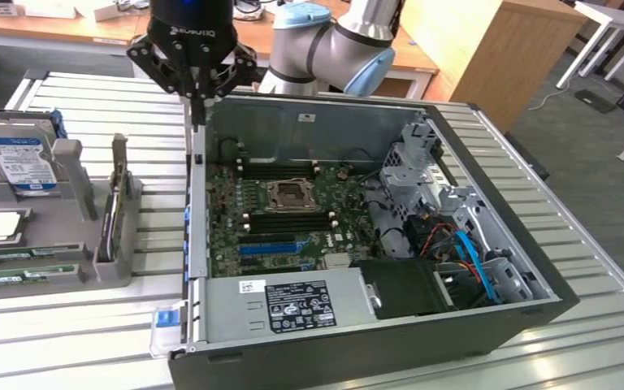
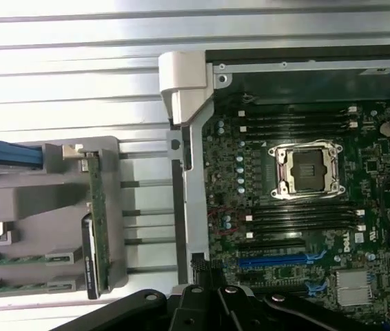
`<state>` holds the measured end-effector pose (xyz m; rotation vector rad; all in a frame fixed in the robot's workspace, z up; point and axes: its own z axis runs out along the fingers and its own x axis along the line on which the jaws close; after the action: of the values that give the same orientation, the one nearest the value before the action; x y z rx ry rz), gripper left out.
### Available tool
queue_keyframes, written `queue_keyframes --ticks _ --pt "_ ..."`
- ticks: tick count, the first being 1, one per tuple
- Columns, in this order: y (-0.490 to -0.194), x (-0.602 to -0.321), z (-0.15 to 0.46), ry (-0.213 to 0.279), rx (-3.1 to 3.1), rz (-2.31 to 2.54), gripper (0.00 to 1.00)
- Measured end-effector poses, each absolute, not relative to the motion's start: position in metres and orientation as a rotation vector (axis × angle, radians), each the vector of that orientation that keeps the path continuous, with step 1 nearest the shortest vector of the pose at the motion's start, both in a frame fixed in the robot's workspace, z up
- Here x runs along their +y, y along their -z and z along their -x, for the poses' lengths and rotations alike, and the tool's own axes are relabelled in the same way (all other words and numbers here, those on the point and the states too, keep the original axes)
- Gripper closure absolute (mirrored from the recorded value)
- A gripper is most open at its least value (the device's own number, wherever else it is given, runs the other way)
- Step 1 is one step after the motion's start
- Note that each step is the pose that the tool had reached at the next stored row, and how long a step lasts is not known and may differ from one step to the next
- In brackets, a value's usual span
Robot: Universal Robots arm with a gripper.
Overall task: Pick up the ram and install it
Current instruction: 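Reach for the ram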
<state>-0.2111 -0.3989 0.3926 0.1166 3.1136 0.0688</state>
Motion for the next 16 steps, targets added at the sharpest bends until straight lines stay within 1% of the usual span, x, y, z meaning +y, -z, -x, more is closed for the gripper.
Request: queue_keyframes --ticks 16 --pt "-0.392 -0.399 0.267 -0.069 3.114 -0.118 0.89"
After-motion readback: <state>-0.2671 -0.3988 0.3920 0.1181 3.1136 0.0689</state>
